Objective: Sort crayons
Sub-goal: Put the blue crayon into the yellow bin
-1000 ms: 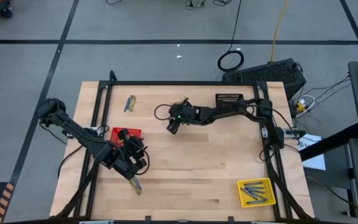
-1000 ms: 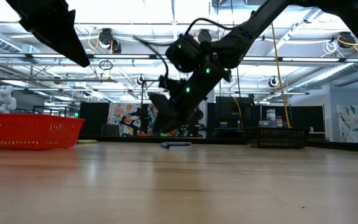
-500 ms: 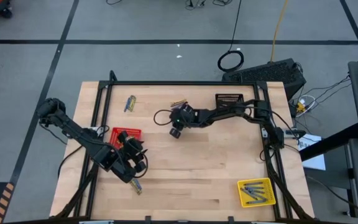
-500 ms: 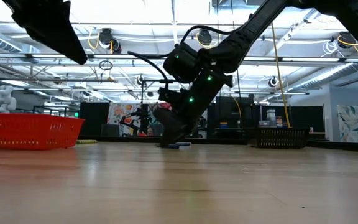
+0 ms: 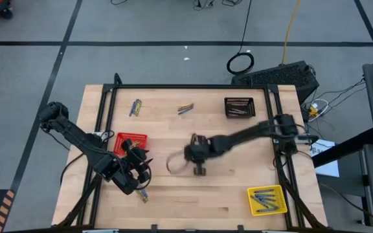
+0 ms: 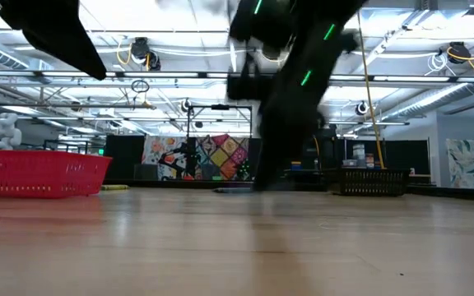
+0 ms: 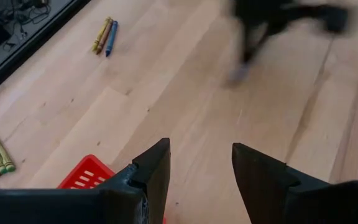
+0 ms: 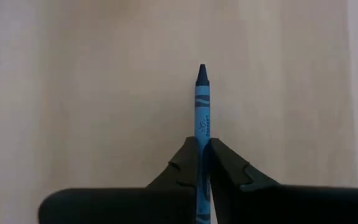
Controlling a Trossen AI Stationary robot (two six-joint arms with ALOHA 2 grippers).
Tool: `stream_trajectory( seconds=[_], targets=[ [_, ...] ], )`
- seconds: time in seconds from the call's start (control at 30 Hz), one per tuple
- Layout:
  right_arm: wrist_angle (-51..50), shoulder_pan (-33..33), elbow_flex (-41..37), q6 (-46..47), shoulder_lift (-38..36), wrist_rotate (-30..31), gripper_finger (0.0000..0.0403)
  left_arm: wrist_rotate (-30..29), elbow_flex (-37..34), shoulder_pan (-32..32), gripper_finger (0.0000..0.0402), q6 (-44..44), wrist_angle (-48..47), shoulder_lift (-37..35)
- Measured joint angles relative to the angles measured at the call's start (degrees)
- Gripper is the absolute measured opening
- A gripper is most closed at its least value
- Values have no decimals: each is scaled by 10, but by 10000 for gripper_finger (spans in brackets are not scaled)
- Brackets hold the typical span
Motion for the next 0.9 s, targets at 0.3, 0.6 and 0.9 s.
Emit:
stream_trajectory(
  seconds=[0.3, 0.6, 0.9],
  targets=[
    [-269, 173, 3, 75, -226, 40, 2, -59, 0, -2, 176, 0, 6, 0],
    [-499, 401, -4, 476, -344, -40, 2, -122, 0, -2, 176, 5, 31, 1],
    [-337, 527, -163, 562, -349, -149, 3, -151, 0, 1, 176, 47, 34, 1]
  ],
)
